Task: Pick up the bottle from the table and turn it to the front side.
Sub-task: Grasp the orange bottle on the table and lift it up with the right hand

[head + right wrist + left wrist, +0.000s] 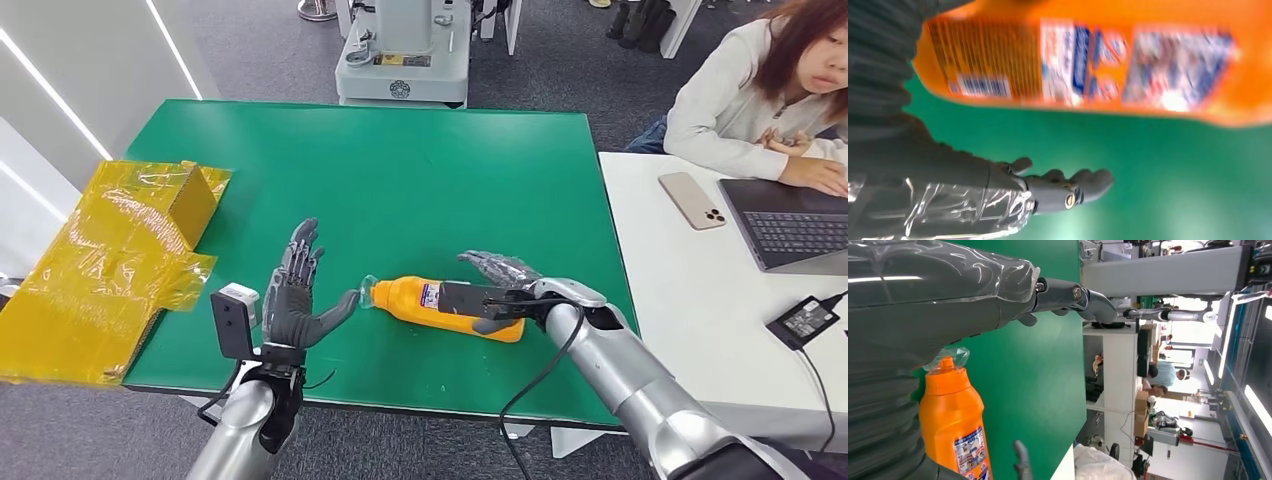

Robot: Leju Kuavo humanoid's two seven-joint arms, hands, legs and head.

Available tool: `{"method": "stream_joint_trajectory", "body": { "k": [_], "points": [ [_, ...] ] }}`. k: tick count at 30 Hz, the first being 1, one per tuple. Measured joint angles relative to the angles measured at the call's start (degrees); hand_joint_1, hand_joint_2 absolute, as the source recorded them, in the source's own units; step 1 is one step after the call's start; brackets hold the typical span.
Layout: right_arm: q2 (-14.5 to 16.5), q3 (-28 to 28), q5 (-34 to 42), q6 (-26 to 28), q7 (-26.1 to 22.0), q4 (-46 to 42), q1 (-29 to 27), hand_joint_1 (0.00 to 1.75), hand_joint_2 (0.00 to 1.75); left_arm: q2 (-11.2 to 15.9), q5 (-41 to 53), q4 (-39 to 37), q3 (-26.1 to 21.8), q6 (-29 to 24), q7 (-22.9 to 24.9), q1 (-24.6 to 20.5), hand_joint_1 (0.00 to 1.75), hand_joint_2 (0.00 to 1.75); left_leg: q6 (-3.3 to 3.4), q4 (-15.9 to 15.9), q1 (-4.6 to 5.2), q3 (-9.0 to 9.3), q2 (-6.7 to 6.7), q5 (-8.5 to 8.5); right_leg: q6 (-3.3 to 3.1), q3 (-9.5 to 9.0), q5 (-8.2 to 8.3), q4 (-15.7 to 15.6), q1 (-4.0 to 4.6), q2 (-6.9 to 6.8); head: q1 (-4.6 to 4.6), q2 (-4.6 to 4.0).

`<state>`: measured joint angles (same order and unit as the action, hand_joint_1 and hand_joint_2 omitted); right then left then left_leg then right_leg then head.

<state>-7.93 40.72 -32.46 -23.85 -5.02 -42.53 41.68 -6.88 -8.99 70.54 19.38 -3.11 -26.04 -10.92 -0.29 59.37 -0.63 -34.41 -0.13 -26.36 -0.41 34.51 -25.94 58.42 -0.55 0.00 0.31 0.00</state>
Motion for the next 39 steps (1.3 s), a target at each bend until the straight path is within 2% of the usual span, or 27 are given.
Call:
{"method": "stream_joint_trajectory", "body": {
  "k": [4,12,17,21,25,26,27,30,33,34,39],
  "points": [
    [-3.1,5.4,3.2,-3.9,1.9,0.1,1.1,0.00,1.75,0.3,-1.4,-2.3,1.1,0.1,0.1,-1.7,0.00,1.75,0.01,0.0,0.01,-0.03,0.00,0.00,0.01,0.00,0.01,0.0,-0.01,0.00,0.00,0.00],
    [-8.9,12.9,10.1,-6.0,3.3,-2.6,2.8,0.00,1.75,0.8,-3.8,-4.6,2.2,0.7,0.9,-2.7,0.00,1.75,0.01,0.0,0.00,-0.03,0.00,0.00,0.01,0.01,0.02,0.0,-0.01,0.01,0.01,0.00],
    [-10.7,16.0,10.4,-2.2,3.5,-4.2,2.3,0.00,1.75,1.1,-3.9,-5.0,2.4,0.8,0.9,-2.6,0.00,1.75,0.01,0.0,-0.01,-0.02,0.02,-0.01,0.01,0.03,0.01,0.0,0.00,0.03,0.00,0.00],
    [-10.9,17.4,8.6,2.6,4.0,-4.5,1.0,0.00,1.75,1.3,-3.9,-5.5,2.4,1.2,0.9,-2.4,0.00,1.75,0.01,0.0,-0.01,-0.02,0.03,-0.01,0.01,0.03,0.01,0.0,0.01,0.03,0.00,0.00],
    [-10.9,17.9,7.7,4.1,4.1,-4.6,0.8,0.00,1.75,1.5,-4.0,-6.1,2.4,1.4,0.9,-2.5,0.00,1.75,0.01,0.0,-0.01,-0.01,0.04,0.00,0.01,0.02,0.02,0.0,0.01,0.05,0.00,0.00],
    [-10.9,18.1,7.4,4.4,4.1,-4.6,0.8,0.07,1.75,1.5,-4.1,-6.3,2.4,1.4,0.9,-2.5,0.00,1.75,0.01,0.0,-0.01,-0.01,0.04,0.00,0.01,0.02,0.02,0.0,0.01,0.05,0.00,0.00],
    [-10.9,18.2,7.0,4.8,4.1,-4.6,0.8,0.23,1.75,1.5,-4.1,-6.4,2.4,1.5,0.9,-2.6,0.00,1.75,0.01,0.0,-0.01,-0.01,0.04,0.00,0.01,0.02,0.02,0.0,0.01,0.05,0.00,0.00],
    [-10.7,18.5,6.5,6.0,4.2,-4.5,0.7,0.79,1.75,1.4,-4.2,-6.9,2.4,1.7,0.9,-3.0,0.00,1.75,0.01,0.0,0.00,-0.01,0.04,0.00,0.01,0.01,0.02,0.0,0.00,0.05,0.00,0.00],
    [-10.5,18.7,6.1,7.5,4.0,-4.5,0.2,1.10,1.75,1.3,-4.2,-7.0,2.4,1.8,1.2,-3.2,0.00,1.75,0.01,0.0,-0.01,0.00,0.04,0.00,0.01,0.01,0.02,0.0,0.00,0.05,0.00,0.00],
    [-10.5,18.7,5.8,8.1,3.9,-4.6,-0.1,1.13,1.75,1.3,-4.2,-7.0,2.4,1.8,1.2,-3.2,0.00,1.75,0.01,0.0,-0.01,0.01,0.05,0.00,0.01,0.01,0.02,0.0,0.00,0.06,0.00,0.00],
    [-10.6,18.3,4.7,10.1,3.8,-5.6,-1.6,1.48,1.75,1.3,-4.0,-7.0,2.4,1.9,1.4,-2.9,0.00,1.75,0.00,0.0,-0.01,0.02,0.07,0.00,0.01,0.01,0.02,0.0,0.01,0.07,0.01,0.00]
  ]
}}
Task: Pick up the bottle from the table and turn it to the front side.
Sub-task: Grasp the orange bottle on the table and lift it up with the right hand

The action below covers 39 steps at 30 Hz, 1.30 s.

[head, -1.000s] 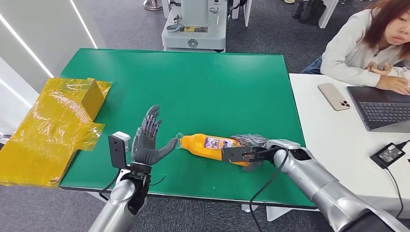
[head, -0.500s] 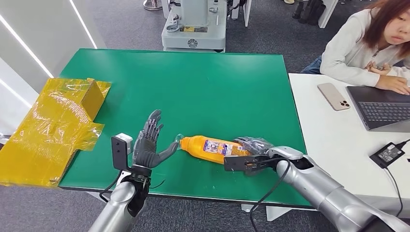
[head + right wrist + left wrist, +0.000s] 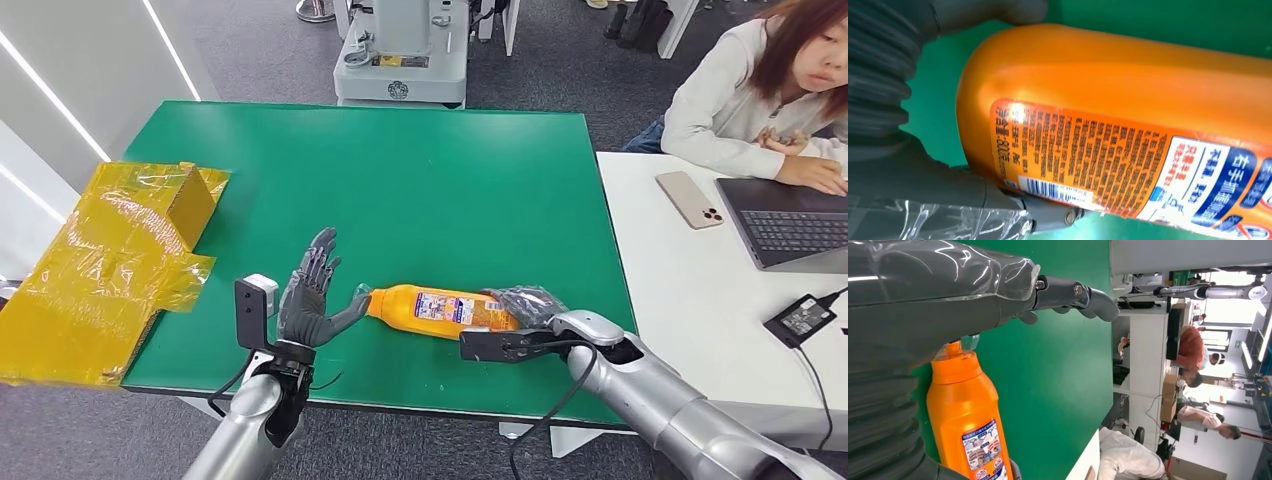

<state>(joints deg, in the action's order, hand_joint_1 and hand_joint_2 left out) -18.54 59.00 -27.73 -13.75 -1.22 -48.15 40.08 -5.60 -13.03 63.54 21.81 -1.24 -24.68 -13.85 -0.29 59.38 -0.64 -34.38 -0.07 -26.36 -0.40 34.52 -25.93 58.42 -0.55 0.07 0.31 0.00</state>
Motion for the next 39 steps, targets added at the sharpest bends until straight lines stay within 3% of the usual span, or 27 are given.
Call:
{"method": "stream_joint_trajectory", "body": {
  "k": [4,13,18,28,36,39],
  "points": [
    [0.0,-0.5,-0.2,0.3,0.0,-0.7,-0.8,1.70,1.75,0.0,0.0,0.0,0.0,0.0,0.0,0.2,0.00,1.75,0.00,0.0,0.00,0.01,0.00,0.00,0.00,-0.01,0.00,0.0,0.00,0.00,0.00,0.00],
    [0.0,-1.6,-1.1,1.8,0.0,-1.8,-2.5,1.75,1.75,0.0,0.1,0.0,0.0,0.2,0.6,0.9,0.00,1.75,0.00,0.0,0.00,0.05,0.00,0.00,0.00,-0.05,0.00,0.0,0.00,0.00,-0.01,0.00],
    [0.2,-4.7,2.9,3.4,-3.2,-3.4,-5.8,1.75,1.75,0.0,1.8,0.3,-0.1,-1.2,-0.5,1.4,0.00,1.75,0.00,0.0,0.00,0.03,-0.03,0.00,0.00,-0.07,0.00,0.0,0.00,-0.03,-0.01,0.00],
    [2.0,-14.4,24.9,-1.1,-12.3,-8.3,-18.5,1.75,1.75,0.0,18.8,3.1,0.0,-23.1,-9.3,2.3,0.00,1.75,0.01,0.0,0.00,-0.10,-0.17,-0.01,0.01,0.00,-0.03,0.0,0.01,-0.16,0.00,0.00],
    [4.7,-15.5,28.6,0.1,-12.6,-10.6,-23.4,1.75,1.75,0.0,23.4,5.2,0.0,-33.8,-13.5,3.4,0.00,1.75,0.01,0.0,0.00,-0.09,-0.16,-0.01,0.01,0.01,-0.03,0.0,0.01,-0.15,0.00,0.00],
    [5.3,-15.9,28.7,1.6,-12.8,-11.0,-24.7,1.75,1.75,0.1,21.3,6.9,0.0,-33.0,-12.4,4.7,0.00,1.75,0.01,0.0,0.00,-0.09,-0.14,-0.02,0.01,0.01,-0.03,0.0,0.01,-0.14,0.00,0.00]
  ]
}}
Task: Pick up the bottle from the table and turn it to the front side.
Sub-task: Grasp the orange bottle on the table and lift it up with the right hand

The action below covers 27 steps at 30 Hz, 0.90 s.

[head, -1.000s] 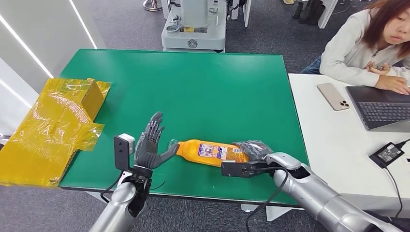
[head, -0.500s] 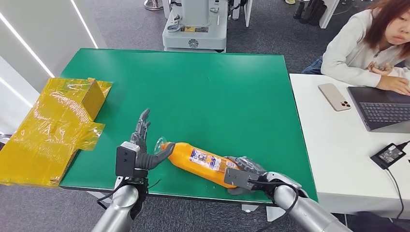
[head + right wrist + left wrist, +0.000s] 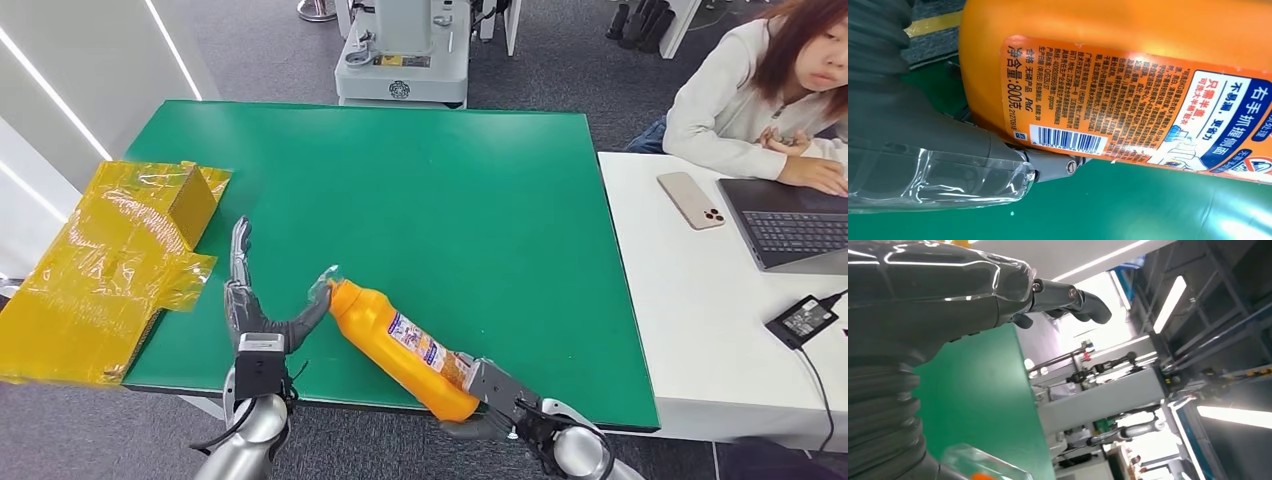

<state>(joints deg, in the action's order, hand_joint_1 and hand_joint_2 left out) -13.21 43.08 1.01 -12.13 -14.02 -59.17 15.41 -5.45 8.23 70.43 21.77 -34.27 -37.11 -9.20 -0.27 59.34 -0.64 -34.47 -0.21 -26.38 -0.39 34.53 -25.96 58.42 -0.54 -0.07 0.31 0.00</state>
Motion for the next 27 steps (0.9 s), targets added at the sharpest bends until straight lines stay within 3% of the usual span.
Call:
{"method": "stream_joint_trajectory", "body": {
  "k": [7,14,20,27],
  "points": [
    [0.5,-1.5,-2.4,3.2,-1.7,0.0,-0.7,1.75,1.75,0.8,-12.9,1.7,0.0,19.2,7.6,1.8,0.00,1.75,0.00,0.0,0.01,-0.03,0.00,0.00,0.01,0.00,0.00,0.0,-0.01,-0.01,-0.02,0.00],
    [1.2,-4.0,-4.4,5.4,-3.0,-1.1,-0.6,1.75,1.75,2.1,-18.3,1.7,-0.2,31.0,11.9,1.2,0.00,1.75,0.00,0.0,0.00,-0.03,0.00,0.01,0.00,0.01,0.01,0.0,-0.01,-0.01,-0.01,0.00],
    [2.7,-5.5,-7.1,6.8,-4.2,-1.3,1.1,1.75,1.75,3.2,-28.0,0.5,-0.6,46.2,17.4,-3.6,0.00,1.75,-0.01,0.0,0.00,-0.02,-0.01,0.05,-0.01,0.02,0.02,0.0,0.00,-0.01,0.00,0.00],
    [5.5,-6.2,-11.4,8.6,-5.0,-0.7,3.6,1.75,1.75,2.0,-34.1,-4.8,-1.1,53.3,22.3,-12.5,0.00,1.75,0.00,0.0,0.00,-0.01,-0.01,0.09,-0.03,0.02,0.05,0.0,0.00,-0.01,0.00,0.00]
  ]
}}
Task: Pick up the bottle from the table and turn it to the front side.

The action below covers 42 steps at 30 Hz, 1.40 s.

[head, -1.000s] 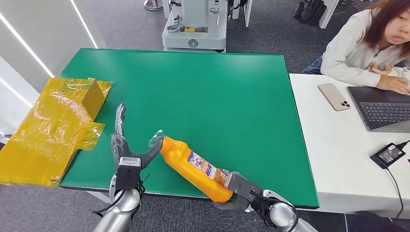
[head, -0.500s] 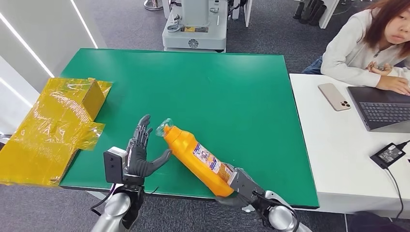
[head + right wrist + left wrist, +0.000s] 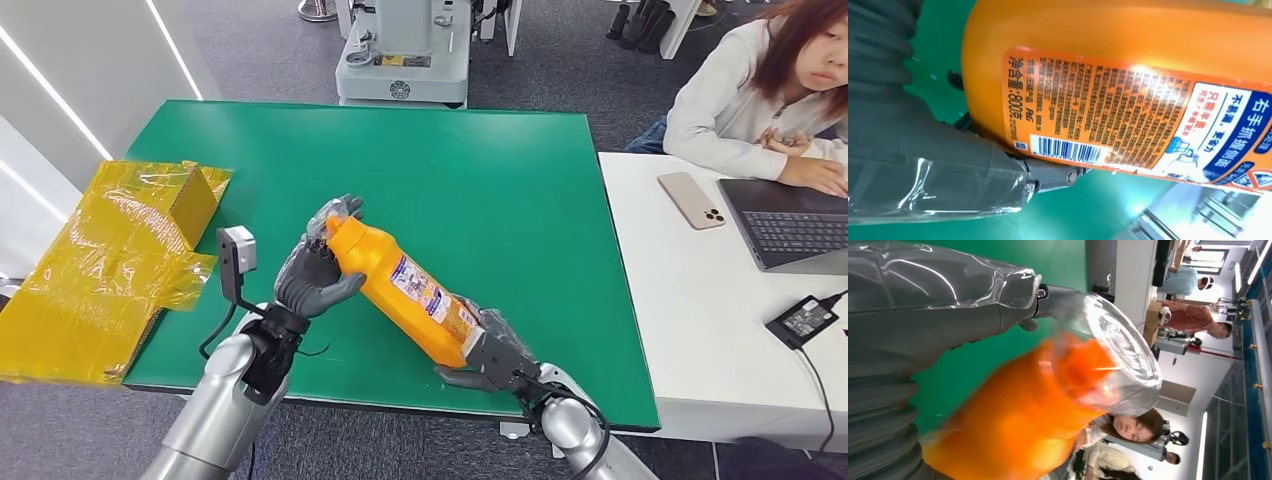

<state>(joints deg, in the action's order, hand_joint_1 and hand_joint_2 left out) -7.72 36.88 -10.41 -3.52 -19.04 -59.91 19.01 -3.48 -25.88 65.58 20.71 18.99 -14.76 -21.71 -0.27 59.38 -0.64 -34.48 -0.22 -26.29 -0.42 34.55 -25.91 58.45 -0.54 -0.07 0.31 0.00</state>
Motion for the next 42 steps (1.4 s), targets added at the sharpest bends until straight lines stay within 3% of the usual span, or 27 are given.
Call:
{"method": "stream_joint_trajectory", "body": {
  "k": [5,12,16,18,27,42],
  "points": [
    [2.2,-0.4,-1.7,0.6,0.5,0.5,1.4,1.75,1.75,-2.7,0.5,-4.0,1.0,-0.2,1.0,-5.9,0.00,1.75,0.00,0.0,0.01,0.00,0.00,0.00,0.00,0.00,0.00,0.0,-0.01,0.00,-0.01,0.00],
    [3.8,-2.3,-3.2,1.7,2.6,1.2,2.5,1.75,1.75,-6.1,4.7,-9.1,5.1,-2.2,1.4,-9.5,0.00,1.75,0.02,0.0,0.02,-0.02,0.00,-0.02,0.00,0.01,0.00,0.0,-0.02,0.01,-0.01,0.00],
    [3.9,-3.3,-4.4,2.5,3.8,1.2,2.2,1.75,1.75,-7.1,5.4,-12.5,7.0,-1.5,1.2,-10.3,1.67,1.75,0.02,0.0,0.01,-0.02,0.03,-0.03,0.00,0.04,0.00,0.0,-0.02,0.04,0.00,0.00],
    [3.9,-4.0,-5.2,3.0,4.3,0.9,1.6,1.75,1.75,-7.2,5.8,-13.5,7.6,-1.1,1.0,-10.8,1.75,1.75,0.02,0.0,0.01,-0.01,0.03,-0.03,0.00,0.04,0.00,0.0,-0.01,0.04,0.01,0.00],
    [3.9,-6.6,-8.0,3.4,5.6,-2.3,-2.0,1.75,1.75,-7.1,6.2,-15.3,8.5,-0.5,1.1,-11.2,1.75,1.75,0.02,0.0,0.01,-0.02,0.04,-0.03,0.00,0.06,-0.01,0.0,-0.01,0.05,0.00,0.00],
    [4.1,-7.1,-8.2,3.4,5.7,-3.6,-3.0,1.75,1.75,-7.1,6.2,-15.5,8.5,-0.5,1.1,-11.4,1.75,1.75,0.02,0.0,0.01,-0.02,0.05,-0.03,0.00,0.06,-0.01,0.0,-0.01,0.05,-0.01,0.00]
  ]
}}
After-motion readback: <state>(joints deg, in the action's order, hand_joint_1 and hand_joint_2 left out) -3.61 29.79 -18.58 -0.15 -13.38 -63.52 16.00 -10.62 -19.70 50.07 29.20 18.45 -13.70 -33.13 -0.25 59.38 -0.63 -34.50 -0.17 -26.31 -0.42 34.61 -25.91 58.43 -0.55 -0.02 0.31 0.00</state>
